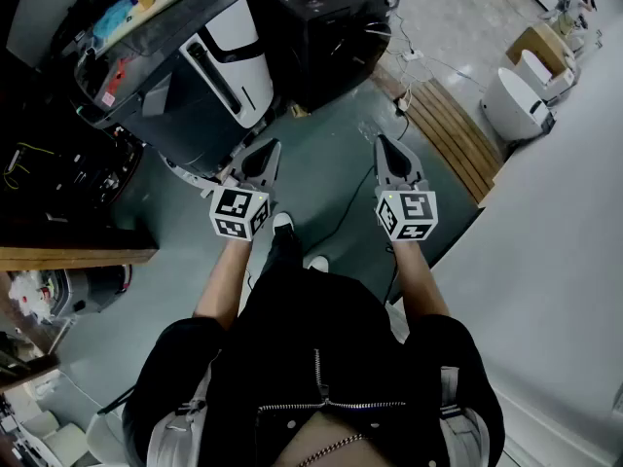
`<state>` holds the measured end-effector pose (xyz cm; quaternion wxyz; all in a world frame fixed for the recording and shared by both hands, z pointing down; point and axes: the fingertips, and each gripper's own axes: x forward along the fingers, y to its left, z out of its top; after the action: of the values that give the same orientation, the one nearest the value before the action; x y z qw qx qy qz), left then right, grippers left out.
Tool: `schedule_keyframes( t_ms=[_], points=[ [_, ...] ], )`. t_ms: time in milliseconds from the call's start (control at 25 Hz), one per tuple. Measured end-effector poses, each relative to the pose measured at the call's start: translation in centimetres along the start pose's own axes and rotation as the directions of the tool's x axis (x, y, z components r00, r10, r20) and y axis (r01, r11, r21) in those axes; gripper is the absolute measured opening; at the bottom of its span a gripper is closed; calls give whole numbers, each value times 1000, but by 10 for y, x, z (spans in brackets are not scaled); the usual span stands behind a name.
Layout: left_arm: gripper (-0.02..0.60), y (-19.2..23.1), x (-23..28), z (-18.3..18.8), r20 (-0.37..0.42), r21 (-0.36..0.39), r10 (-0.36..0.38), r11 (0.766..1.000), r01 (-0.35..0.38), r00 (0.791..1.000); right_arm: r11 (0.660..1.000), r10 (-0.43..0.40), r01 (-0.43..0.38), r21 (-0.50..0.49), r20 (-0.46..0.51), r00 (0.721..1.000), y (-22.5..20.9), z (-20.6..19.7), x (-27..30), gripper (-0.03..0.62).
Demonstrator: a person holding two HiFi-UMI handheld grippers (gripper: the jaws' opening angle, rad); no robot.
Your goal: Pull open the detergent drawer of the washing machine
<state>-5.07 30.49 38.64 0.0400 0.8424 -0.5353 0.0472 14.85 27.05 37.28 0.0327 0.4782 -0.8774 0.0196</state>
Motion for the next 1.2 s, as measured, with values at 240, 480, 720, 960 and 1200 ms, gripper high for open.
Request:
schedule_keyframes(
  t_ms=[240,480,720,960,1200],
  points=[
    [20,-2,0,1,2,0,-2,1000,2,1000,1000,14,-14,20,26,1000,0,4,-3,6],
    [20,-3,-2,0,1,-1,5,1000,-5,1000,1000,20,-20,18,20,1000,1,1,-4,6],
    [20,0,-7,-1,-5,-4,17,1000,-17,1000,999,32,-32,44,7,999,4,-4,-1,6],
    [20,8,5,-8,-19,-12,12,1000,-12,1000,996,48,-46,83,-17,999,-2,-13,14,6],
    [20,33,37,-11,-25,-27,-7,1000,6,1000,994,62,-59,96,-28,998,-5,-16,51,6]
  ],
)
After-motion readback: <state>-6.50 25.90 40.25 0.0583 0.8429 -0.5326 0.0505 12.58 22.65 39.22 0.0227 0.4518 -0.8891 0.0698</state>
